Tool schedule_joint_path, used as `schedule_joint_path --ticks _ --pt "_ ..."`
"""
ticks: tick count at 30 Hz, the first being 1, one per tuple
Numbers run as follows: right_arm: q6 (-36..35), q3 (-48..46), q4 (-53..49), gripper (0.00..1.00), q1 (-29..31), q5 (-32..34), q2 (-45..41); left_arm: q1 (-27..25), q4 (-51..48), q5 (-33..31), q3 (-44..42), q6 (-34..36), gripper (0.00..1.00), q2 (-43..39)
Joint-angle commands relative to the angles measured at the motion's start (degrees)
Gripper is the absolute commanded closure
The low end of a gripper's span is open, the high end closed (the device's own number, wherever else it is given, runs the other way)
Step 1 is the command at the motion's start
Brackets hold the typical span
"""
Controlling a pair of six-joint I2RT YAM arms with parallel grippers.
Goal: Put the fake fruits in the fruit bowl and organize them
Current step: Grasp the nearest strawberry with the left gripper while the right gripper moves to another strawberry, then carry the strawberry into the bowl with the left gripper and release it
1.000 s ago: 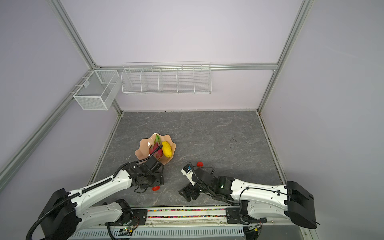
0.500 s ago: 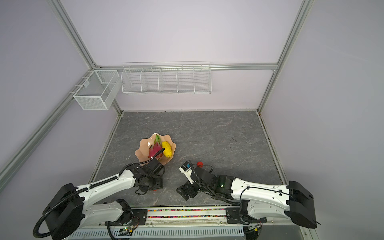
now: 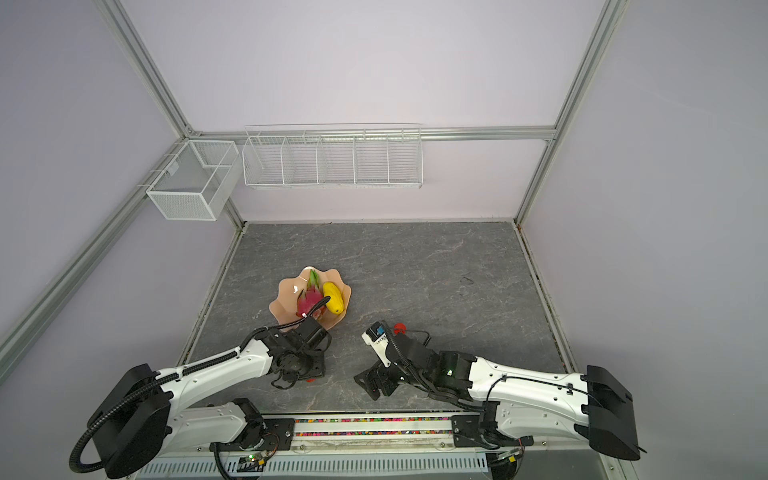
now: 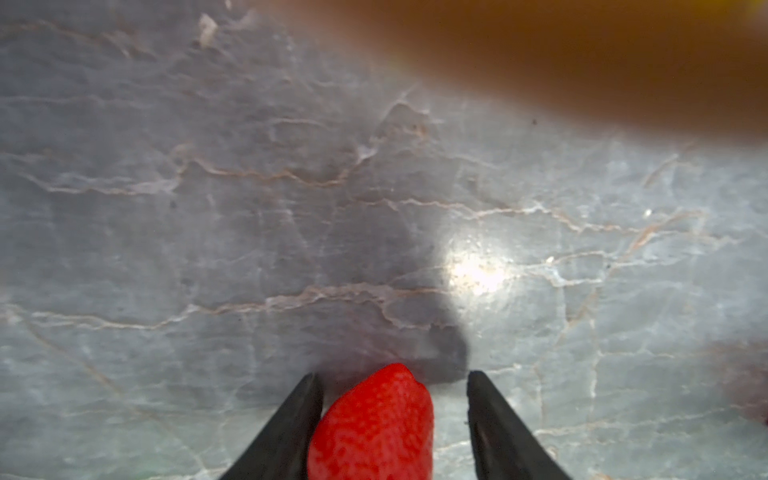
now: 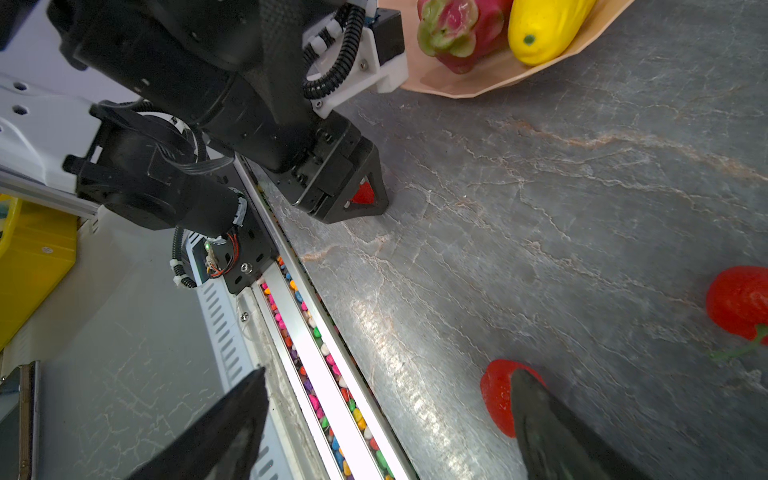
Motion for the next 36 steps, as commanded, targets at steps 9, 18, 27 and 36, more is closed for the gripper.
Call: schedule_joint_path --ticks 9,18,27,36 --pt "-0.42 0.47 -2.35 0.07 0.23 2.14 -1.40 -0.23 -3.16 1.07 2.11 0.69 0.58 -3.20" --pt "-3.22 3.60 -0.59 0.04 -0.64 1.99 1.37 -0.32 -4.33 2.33 5.75 1.09 0.62 -6.49" --pt "-6.68 10.42 1.78 0.04 -1.37 -2.63 8.05 6.44 -8.92 -3.79 15.15 5.00 0.63 -12.14" --pt "-8.24 13.06 2.77 0.04 -1.56 -4.50 11.63 25.51 -8.84 -2.65 20.19 15.96 0.64 -7.41"
